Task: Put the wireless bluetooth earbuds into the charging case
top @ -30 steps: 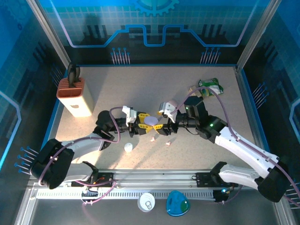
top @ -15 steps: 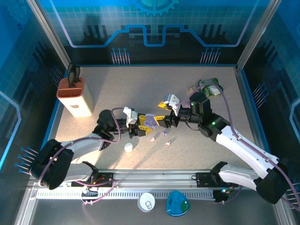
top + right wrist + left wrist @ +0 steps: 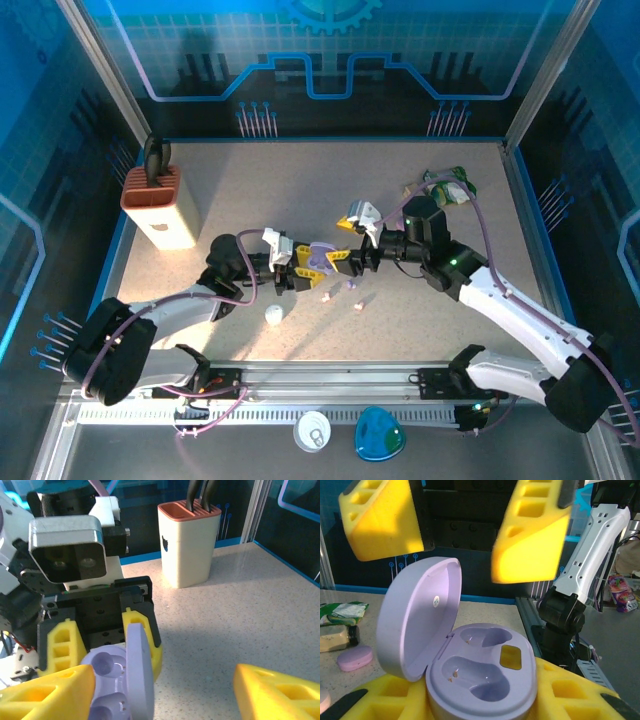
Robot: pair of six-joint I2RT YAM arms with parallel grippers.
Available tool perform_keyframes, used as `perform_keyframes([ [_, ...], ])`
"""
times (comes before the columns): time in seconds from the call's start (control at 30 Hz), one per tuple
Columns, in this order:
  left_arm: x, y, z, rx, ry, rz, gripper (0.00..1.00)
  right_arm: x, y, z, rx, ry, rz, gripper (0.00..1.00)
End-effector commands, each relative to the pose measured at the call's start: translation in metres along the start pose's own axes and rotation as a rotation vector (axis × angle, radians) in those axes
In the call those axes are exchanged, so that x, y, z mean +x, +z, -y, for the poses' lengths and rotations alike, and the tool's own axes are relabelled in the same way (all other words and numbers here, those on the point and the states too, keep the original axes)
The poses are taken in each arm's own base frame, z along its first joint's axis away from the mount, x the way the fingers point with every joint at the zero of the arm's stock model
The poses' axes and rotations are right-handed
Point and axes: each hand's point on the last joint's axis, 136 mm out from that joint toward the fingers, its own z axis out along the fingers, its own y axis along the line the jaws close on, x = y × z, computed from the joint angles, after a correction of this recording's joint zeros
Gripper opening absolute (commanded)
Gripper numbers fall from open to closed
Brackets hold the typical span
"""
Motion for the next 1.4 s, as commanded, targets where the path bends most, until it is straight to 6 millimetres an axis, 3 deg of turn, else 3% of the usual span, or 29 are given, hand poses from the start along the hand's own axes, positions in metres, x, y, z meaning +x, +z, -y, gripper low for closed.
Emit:
perform_keyframes([
  [0.0,-0.006,-0.003,-0.002,-0.024,0.038,0.027,0.30,-0.012,-0.010,-0.006,-0.011,-0.038,0.067,0.78],
  [0.17,-0.003,-0.009,-0.014,-0.076,0.034,0.043,0.30,-0.012,-0.021,0.005,0.059,0.032,0.108,0.79],
  [0.3,-0.003,-0.015,-0.024,-0.139,0.023,0.070,0.30,0.001,-0.039,0.041,0.212,0.273,0.134,0.72],
  [0.4,-0.002,-0.020,-0.032,-0.193,0.020,0.083,0.30,0.033,-0.054,0.073,0.343,0.505,0.106,0.64],
  [0.57,0.002,-0.028,-0.047,-0.289,0.014,0.088,0.29,0.098,-0.060,0.093,0.467,0.740,-0.051,0.59],
  [0.7,0.003,-0.032,-0.055,-0.341,0.009,0.091,0.29,0.144,-0.053,0.091,0.496,0.843,-0.195,0.58],
  [0.87,0.006,-0.038,-0.065,-0.408,-0.012,0.083,0.28,0.177,-0.041,0.082,0.543,0.823,-0.373,0.58],
  [1.07,0.014,-0.055,-0.091,-0.539,-0.047,0.042,0.29,0.197,-0.026,0.068,0.618,0.679,-0.578,0.59],
  [1.37,0.001,-0.086,-0.120,-0.644,-0.063,0.080,0.29,0.210,-0.005,0.057,0.717,0.573,-0.788,0.58],
])
